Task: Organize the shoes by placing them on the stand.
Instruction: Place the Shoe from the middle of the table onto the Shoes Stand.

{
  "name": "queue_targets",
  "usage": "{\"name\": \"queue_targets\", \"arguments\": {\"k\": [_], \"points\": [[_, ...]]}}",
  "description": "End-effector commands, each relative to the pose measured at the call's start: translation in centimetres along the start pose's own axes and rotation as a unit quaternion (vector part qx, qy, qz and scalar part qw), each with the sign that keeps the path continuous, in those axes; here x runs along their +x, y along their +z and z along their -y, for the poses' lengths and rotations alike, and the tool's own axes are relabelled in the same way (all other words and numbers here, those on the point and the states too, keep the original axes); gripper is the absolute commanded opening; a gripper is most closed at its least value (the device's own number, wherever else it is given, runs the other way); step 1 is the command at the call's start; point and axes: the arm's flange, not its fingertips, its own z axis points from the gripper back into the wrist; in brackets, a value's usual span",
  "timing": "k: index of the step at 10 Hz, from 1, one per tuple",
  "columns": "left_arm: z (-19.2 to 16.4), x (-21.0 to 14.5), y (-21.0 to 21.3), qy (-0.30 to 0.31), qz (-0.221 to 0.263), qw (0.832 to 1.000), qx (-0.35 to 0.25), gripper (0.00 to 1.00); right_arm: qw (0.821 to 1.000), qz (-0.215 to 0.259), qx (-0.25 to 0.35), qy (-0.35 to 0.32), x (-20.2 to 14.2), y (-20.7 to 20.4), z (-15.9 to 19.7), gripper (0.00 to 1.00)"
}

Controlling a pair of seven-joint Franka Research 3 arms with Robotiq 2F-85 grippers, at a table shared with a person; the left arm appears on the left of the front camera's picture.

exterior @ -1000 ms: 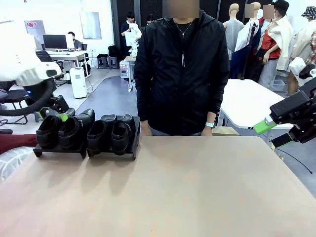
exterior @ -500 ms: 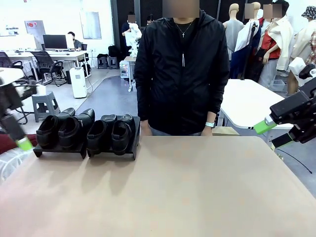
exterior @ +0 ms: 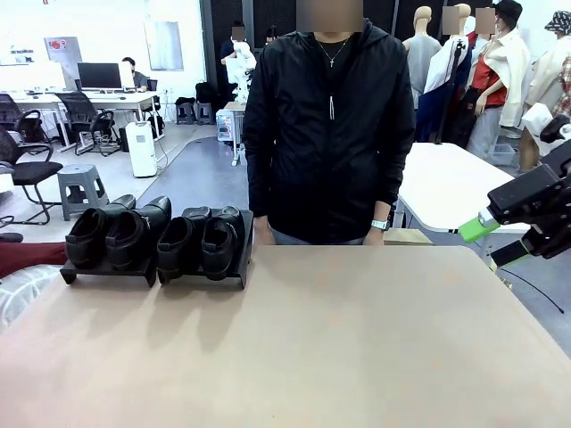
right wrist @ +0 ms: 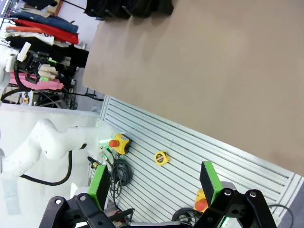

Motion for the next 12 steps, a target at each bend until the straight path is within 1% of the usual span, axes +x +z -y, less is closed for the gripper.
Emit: {"name": "queue_targets", "arguments": {"k": [1,12], "points": [[1.71,1.79,-0.07,0.015,-0.003,0.999,0.028,0.94,1.0,0.002,0.017,0.012,0.25,0.12,-0.18,1.0],[1.71,1.79,-0.07,0.015,-0.003,0.999,0.028,0.94,1.0,0.002,0.017,0.012,0.25,0.12,-0.18,1.0]]}}
